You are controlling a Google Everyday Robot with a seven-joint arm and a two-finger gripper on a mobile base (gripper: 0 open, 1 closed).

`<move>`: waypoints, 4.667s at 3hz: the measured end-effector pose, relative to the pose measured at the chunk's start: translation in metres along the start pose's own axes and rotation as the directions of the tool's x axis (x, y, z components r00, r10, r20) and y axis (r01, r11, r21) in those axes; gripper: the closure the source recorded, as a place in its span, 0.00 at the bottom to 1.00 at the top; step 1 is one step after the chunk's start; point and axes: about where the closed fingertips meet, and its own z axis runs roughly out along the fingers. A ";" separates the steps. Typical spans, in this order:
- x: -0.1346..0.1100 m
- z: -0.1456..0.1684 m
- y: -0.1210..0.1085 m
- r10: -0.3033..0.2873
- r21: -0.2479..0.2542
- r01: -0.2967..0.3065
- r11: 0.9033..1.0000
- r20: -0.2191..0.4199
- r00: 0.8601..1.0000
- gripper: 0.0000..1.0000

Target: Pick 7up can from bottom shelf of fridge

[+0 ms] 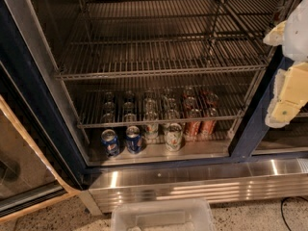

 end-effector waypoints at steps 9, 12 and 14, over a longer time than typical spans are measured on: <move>0.010 0.131 0.076 0.356 0.018 -0.394 0.919 0.390 0.849 0.00; -0.005 0.149 0.067 0.441 -0.003 -0.533 0.846 0.566 0.696 0.00; -0.033 0.201 0.060 0.442 -0.009 -0.624 0.781 0.714 0.543 0.00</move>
Offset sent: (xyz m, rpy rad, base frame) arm 0.0056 0.0076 -0.0150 -0.0822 0.0479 -0.0271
